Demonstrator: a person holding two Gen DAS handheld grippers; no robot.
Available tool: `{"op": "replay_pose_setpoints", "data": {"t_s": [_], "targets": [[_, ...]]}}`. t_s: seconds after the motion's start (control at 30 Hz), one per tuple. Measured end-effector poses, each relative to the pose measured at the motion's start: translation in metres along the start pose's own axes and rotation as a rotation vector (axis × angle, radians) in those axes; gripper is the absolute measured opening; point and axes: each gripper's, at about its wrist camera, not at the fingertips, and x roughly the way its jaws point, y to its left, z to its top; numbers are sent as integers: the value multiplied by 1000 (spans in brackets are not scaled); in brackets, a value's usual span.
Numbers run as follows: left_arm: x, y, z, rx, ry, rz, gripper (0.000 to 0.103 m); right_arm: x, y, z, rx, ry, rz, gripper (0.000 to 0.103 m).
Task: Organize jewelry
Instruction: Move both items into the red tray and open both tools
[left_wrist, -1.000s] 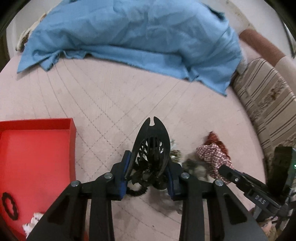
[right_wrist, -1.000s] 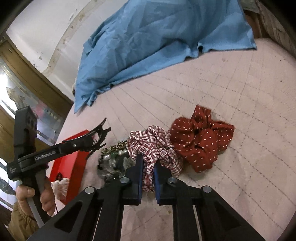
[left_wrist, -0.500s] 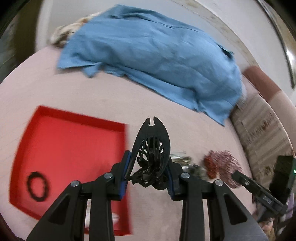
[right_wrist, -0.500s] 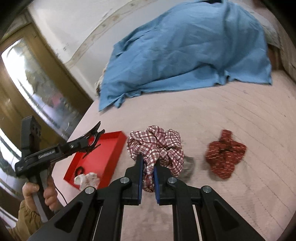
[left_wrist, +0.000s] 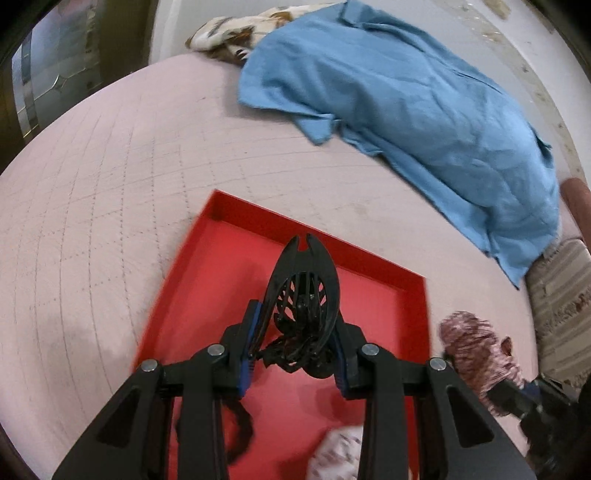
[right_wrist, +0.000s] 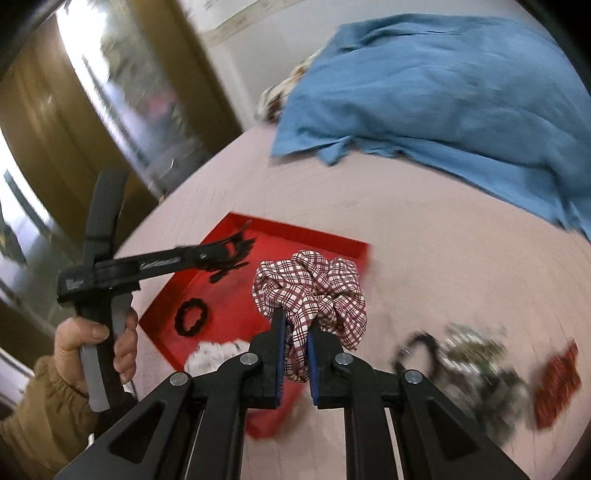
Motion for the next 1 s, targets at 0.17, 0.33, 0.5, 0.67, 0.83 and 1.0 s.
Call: {"op": "replay_pose_setpoints", "data": {"t_s": [0.17,0.33,0.5,0.67,0.83,1.0], "targets": [[15,16,14,-17,7,20,33,65,19,22,-90,64,-47,11],[17,30,18,-57,3,-12,35,100,13,30,-103,105,-85,11],[9,38,19,-89,-9,-44,39,109,11,24,-124,122,-108,17],[-14,34,20,-99,-53,-72,46,102,19,26,-156,91,-131,52],[-52,22,8,-73,-123,-24,54,71,26,21,-166,48,-135,58],[-85,6,-15,-30,-164,45,58,29,22,3,-141,12,-130,64]]}}
